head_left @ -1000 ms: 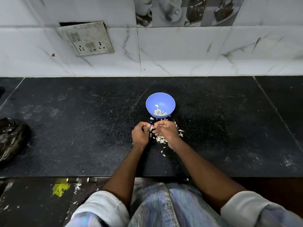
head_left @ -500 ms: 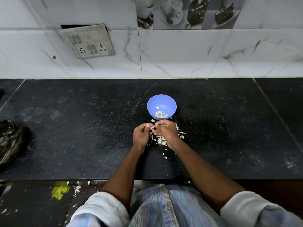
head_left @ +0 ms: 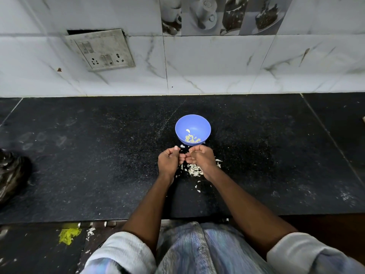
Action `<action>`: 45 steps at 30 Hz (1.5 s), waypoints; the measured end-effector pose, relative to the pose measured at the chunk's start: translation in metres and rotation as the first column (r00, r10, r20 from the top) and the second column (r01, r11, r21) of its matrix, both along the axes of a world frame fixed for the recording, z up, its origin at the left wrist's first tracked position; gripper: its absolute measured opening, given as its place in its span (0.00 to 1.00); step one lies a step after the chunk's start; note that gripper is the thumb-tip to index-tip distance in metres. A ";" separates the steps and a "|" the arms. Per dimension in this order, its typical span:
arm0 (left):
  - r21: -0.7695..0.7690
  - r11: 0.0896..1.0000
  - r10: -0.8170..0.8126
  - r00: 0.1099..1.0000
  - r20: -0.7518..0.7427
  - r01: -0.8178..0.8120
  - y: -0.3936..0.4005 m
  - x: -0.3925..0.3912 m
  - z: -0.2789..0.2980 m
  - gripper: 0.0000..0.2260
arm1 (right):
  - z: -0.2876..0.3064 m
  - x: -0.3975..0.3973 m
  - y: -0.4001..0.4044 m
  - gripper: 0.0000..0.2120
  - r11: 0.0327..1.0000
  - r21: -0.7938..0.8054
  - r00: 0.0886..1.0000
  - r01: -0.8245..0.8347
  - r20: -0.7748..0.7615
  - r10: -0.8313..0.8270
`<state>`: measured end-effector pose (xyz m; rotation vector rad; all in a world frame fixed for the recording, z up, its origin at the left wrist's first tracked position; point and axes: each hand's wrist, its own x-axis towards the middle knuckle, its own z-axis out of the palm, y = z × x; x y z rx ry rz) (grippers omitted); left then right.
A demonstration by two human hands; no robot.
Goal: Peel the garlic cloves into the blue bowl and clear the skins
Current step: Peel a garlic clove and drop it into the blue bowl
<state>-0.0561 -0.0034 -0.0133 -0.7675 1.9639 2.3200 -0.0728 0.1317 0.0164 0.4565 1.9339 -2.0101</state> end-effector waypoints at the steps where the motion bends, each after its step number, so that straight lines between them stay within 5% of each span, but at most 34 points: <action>1: 0.004 1.000 -0.007 1.000 0.001 0.007 0.000 0.000 0.000 0.12 | 0.000 0.001 0.001 0.07 1.000 -0.003 1.000 -0.009 -0.001 0.009; 16: 0.141 0.990 -0.022 0.993 0.114 0.006 0.002 0.002 -0.001 0.13 | -0.001 0.005 0.003 0.05 0.983 -0.181 0.998 0.005 0.059 0.006; 28: -0.054 0.995 -0.082 0.996 0.032 0.084 0.001 0.003 -0.005 0.12 | -0.008 0.002 0.005 0.04 0.979 -0.197 0.998 0.051 0.047 -0.042; 36: -0.591 0.795 -0.175 0.985 -0.007 0.137 -0.010 0.004 -0.007 0.04 | -0.004 0.000 0.012 0.07 0.959 -0.262 0.994 0.105 0.050 -0.095; 45: -0.408 0.894 -0.202 0.979 -0.005 0.182 -0.003 0.003 0.002 0.06 | -0.003 0.004 0.008 0.09 0.984 -0.176 0.999 0.033 0.021 -0.030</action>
